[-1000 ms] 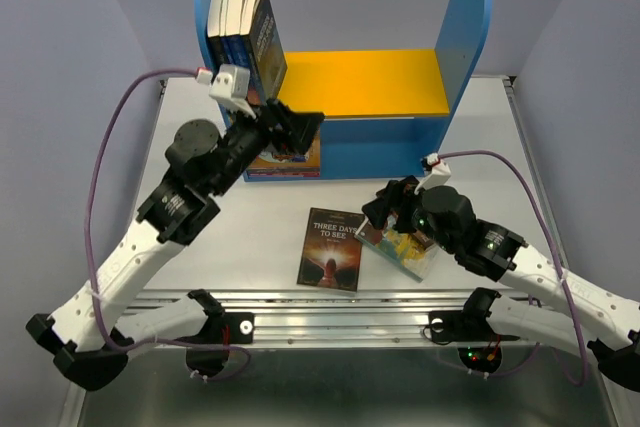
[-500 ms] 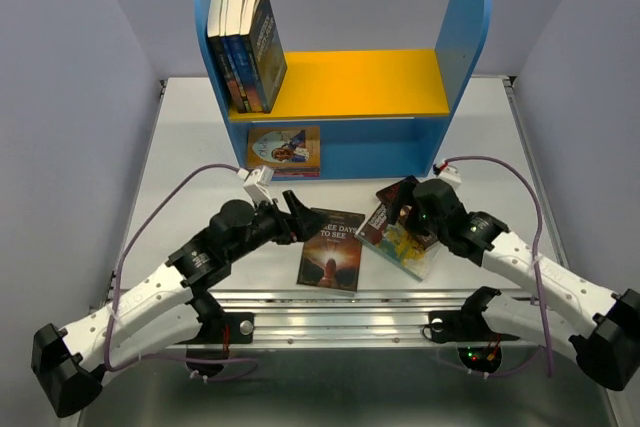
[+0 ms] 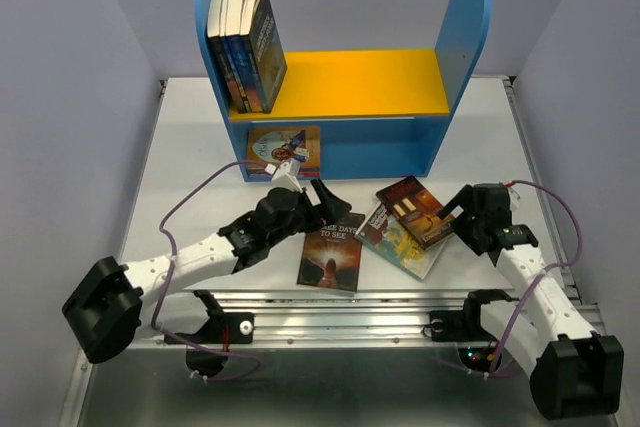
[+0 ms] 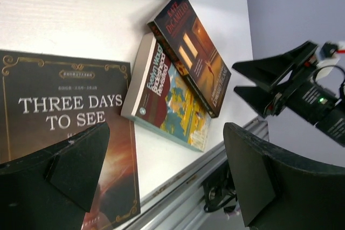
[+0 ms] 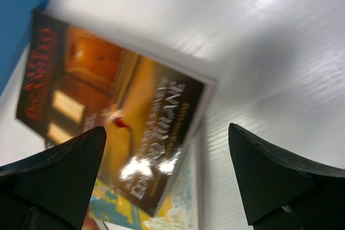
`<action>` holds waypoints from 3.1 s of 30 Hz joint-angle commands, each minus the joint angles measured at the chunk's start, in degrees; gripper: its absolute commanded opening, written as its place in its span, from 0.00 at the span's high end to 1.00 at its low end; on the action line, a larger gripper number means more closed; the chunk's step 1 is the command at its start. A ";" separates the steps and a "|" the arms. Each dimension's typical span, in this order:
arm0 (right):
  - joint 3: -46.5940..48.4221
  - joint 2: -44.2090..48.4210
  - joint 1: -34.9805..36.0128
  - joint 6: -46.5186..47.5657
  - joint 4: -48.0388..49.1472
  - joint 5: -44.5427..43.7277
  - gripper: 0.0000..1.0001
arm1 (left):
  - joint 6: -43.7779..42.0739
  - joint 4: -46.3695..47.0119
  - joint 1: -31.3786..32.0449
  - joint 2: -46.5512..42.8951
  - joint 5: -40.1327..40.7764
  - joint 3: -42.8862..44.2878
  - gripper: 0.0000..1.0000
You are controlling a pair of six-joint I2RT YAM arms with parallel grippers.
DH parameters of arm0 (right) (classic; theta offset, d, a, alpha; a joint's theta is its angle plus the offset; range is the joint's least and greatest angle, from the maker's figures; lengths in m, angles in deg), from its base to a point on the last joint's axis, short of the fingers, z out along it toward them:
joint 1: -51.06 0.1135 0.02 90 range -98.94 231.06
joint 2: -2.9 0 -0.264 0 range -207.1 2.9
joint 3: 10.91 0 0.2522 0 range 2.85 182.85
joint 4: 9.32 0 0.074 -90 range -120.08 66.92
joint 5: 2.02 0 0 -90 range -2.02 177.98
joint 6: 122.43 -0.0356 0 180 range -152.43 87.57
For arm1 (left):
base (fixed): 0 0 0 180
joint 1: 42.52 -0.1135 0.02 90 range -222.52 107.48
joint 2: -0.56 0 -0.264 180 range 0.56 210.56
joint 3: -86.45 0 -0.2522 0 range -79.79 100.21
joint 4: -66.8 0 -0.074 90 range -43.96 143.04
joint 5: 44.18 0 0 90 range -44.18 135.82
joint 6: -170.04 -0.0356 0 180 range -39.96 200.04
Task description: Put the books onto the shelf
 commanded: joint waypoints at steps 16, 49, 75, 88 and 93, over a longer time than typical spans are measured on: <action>-10.86 1.30 -9.86 -9.39 9.58 11.95 0.00 | -2.34 10.52 0.10 23.10 2.97 16.34 0.01; -23.43 -3.54 -12.67 -16.69 27.25 12.39 0.60 | -0.05 11.48 0.19 19.94 2.97 12.83 0.01; -14.03 14.30 -13.20 -12.04 12.57 18.53 0.99 | -0.14 11.48 0.19 10.01 0.69 7.20 0.01; -6.47 24.77 -13.20 -9.32 14.06 32.95 0.99 | 0.83 12.28 0.19 3.07 -5.00 2.11 0.01; -4.98 25.03 -13.20 -7.29 18.28 41.39 0.99 | 0.56 11.92 0.19 -1.94 -6.26 -1.23 0.01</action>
